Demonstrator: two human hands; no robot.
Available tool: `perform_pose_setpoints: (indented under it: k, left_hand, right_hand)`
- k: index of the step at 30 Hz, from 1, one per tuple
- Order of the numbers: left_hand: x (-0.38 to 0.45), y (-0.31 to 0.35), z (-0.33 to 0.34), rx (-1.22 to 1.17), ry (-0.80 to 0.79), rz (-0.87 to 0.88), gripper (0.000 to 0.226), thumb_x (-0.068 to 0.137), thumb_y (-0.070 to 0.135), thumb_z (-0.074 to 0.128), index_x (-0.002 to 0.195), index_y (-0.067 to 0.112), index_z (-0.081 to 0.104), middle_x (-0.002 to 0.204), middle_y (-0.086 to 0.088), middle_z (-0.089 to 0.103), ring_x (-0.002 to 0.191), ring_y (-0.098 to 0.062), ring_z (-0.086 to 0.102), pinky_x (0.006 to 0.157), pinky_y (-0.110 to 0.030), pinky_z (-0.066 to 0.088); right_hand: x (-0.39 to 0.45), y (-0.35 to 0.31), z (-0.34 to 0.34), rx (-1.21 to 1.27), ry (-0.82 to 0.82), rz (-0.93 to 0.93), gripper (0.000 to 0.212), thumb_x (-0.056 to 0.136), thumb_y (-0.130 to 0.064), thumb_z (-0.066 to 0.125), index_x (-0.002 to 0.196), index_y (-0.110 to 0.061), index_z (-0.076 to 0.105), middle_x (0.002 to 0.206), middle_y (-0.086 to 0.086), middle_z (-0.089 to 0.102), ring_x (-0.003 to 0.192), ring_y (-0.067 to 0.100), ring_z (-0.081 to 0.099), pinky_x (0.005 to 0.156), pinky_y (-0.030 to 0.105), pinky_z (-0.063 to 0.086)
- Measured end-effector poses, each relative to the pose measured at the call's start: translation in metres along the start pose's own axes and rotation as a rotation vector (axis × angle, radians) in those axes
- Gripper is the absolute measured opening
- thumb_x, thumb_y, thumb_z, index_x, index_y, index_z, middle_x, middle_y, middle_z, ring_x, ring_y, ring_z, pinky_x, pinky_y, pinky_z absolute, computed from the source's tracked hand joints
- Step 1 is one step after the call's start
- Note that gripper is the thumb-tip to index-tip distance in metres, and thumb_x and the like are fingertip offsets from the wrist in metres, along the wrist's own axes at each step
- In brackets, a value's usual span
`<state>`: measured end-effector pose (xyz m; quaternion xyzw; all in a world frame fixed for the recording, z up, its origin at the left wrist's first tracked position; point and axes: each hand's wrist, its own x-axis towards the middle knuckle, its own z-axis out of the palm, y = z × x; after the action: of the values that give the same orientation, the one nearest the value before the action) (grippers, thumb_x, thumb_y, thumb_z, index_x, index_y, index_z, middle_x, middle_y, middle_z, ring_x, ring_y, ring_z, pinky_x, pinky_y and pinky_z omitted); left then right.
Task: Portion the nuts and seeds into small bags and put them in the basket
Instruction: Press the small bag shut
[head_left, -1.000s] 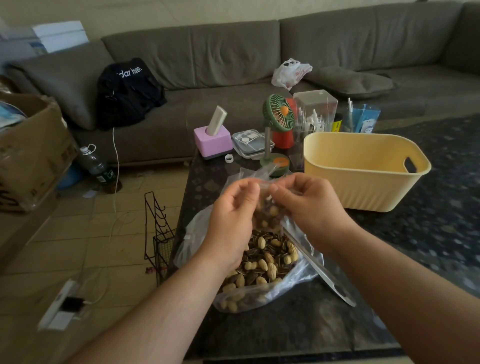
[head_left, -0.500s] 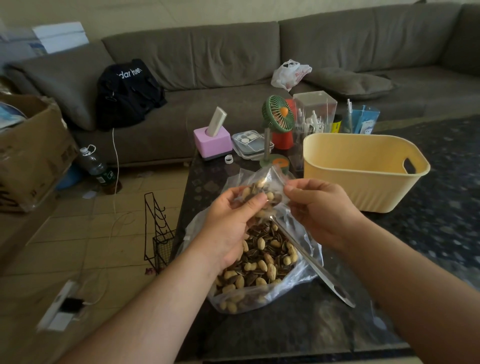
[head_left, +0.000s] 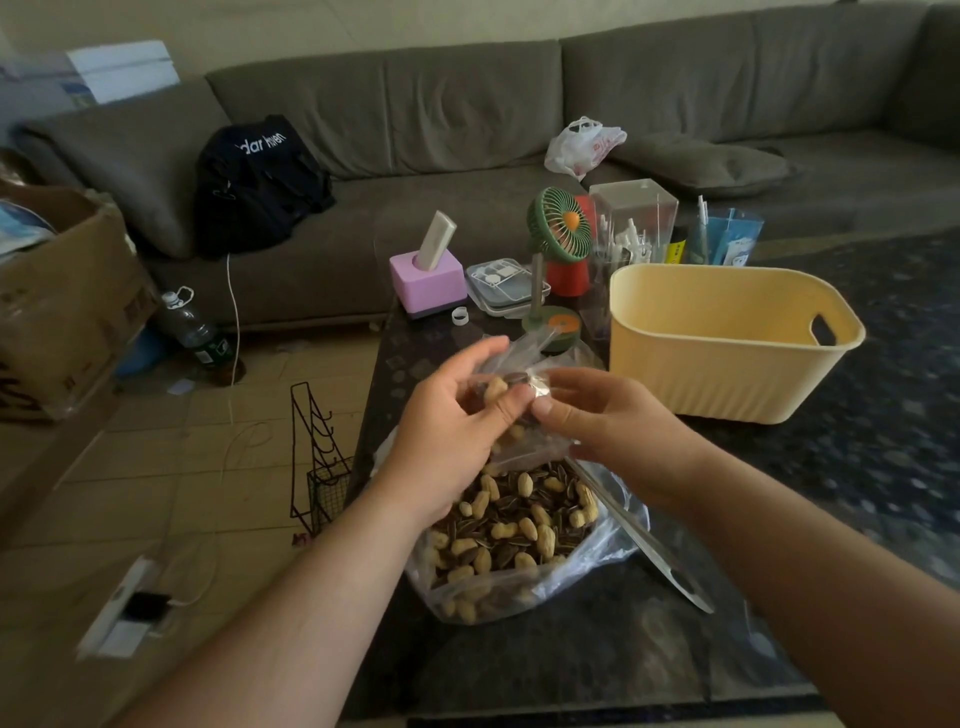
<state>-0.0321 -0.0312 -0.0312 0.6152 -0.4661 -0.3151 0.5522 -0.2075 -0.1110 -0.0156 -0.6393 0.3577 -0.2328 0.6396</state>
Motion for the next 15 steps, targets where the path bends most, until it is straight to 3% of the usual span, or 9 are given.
perform_pose_setpoints:
  k: [3, 6, 10, 12, 15]
  left_hand:
    - [0.001, -0.002, 0.004, -0.184, 0.040, -0.107, 0.063, 0.085, 0.034, 0.084, 0.142, 0.042, 0.060, 0.114, 0.003, 0.079, 0.107, -0.012, 0.076, 0.084, -0.031, 0.064]
    - [0.001, -0.002, 0.008, -0.355, 0.064, -0.205, 0.065, 0.075, 0.034, 0.084, 0.137, 0.033, 0.064, 0.105, -0.002, 0.082, 0.100, -0.020, 0.080, 0.082, -0.039, 0.066]
    - [0.002, -0.001, 0.014, -0.480, 0.048, -0.285, 0.050, 0.080, 0.039, 0.076, 0.126, 0.020, 0.070, 0.111, -0.009, 0.081, 0.105, -0.030, 0.078, 0.088, -0.047, 0.064]
    - [0.003, -0.002, 0.015, -0.469, 0.062, -0.288, 0.043, 0.082, 0.037, 0.077, 0.118, 0.014, 0.074, 0.114, -0.015, 0.079, 0.111, -0.036, 0.075, 0.094, -0.052, 0.062]
    - [0.003, -0.004, 0.012, -0.483, 0.056, -0.297, 0.023, 0.095, 0.026, 0.074, 0.115, 0.014, 0.075, 0.111, -0.014, 0.079, 0.105, -0.033, 0.076, 0.090, -0.051, 0.063]
  right_hand:
    - [0.000, 0.007, 0.006, 0.065, -0.048, 0.009, 0.032, 0.095, -0.026, 0.074, 0.123, -0.012, 0.072, 0.111, 0.009, 0.079, 0.105, 0.025, 0.076, 0.090, 0.038, 0.062]
    - [0.001, 0.009, 0.009, 0.117, -0.001, 0.012, 0.021, 0.094, -0.015, 0.074, 0.110, -0.003, 0.073, 0.107, 0.019, 0.076, 0.097, 0.031, 0.075, 0.082, 0.035, 0.064]
    - [0.003, 0.006, 0.010, 0.285, 0.024, 0.041, 0.016, 0.095, -0.007, 0.072, 0.110, -0.003, 0.068, 0.099, 0.018, 0.070, 0.085, 0.026, 0.074, 0.072, 0.037, 0.063]
    - [0.001, 0.001, 0.010, 0.353, 0.024, 0.044, 0.017, 0.098, -0.011, 0.069, 0.114, -0.005, 0.066, 0.097, 0.016, 0.073, 0.082, 0.025, 0.076, 0.068, 0.035, 0.062]
    - [-0.001, -0.003, 0.007, 0.265, 0.064, 0.043, 0.020, 0.103, -0.025, 0.063, 0.107, -0.007, 0.072, 0.091, 0.010, 0.076, 0.078, 0.021, 0.074, 0.070, 0.034, 0.064]
